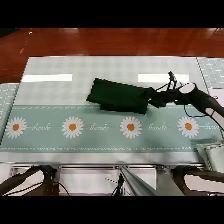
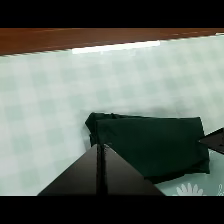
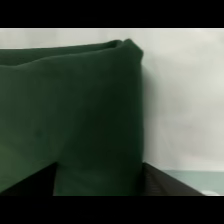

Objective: Fold the shirts.

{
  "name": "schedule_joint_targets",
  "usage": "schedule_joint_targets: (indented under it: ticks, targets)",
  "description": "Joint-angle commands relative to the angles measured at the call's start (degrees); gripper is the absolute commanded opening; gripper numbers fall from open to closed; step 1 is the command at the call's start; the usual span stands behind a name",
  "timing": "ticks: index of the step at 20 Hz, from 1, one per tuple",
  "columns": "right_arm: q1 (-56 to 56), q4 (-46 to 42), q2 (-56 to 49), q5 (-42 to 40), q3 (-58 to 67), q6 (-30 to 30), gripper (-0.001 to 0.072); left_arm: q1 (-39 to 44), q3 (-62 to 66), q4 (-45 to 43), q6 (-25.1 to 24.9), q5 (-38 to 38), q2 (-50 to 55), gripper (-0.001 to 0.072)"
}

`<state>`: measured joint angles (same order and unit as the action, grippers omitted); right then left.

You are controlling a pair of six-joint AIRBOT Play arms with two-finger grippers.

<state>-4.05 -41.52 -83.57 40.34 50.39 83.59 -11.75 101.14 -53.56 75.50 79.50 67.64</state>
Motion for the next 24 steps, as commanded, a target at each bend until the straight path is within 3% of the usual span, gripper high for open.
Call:
schedule_joint_targets:
  ticks: [1, 3, 6, 9, 16, 20, 24]
  targets:
    - [-2.16, 4.96, -2.82, -2.12, -0.17, 0.02, 0.0443, 0.00, -0.02, 0.17, 0.90, 0.09, 0.02, 0.0023]
    - [-1.97, 5.07, -2.36, -1.33, 0.00, -0.48, 0.0025, 0.00, -0.02, 0.15, 0.87, 0.09, 0.02, 0.0022]
    - [0.70, 4.92, 1.11, 1.79, 2.03, -6.80, 0.0024, 0.26, -0.02, 0.17, 0.90, 0.09, 0.46, 0.0022]
    - [7.63, 2.08, 8.63, 8.02, 6.71, -7.39, 0.0024, 2.27, -0.02, 0.15, 0.87, 0.07, 1.86, 0.0022]
    - [33.40, -7.80, 25.18, 29.46, 16.68, 5.27, 0.0024, 8.85, -0.02, 0.15, 0.66, 0.07, 8.22, 0.0022]
    - [49.53, -14.64, 31.28, 45.97, 22.51, 6.21, 0.0024, 10.82, -0.02, 0.15, -0.46, -0.02, 11.96, 0.0022]
    - [63.32, -31.63, 32.87, 59.74, 27.71, 5.11, 0.0023, 10.95, 0.00, 0.44, -0.46, -1.05, 15.74, 0.0022]
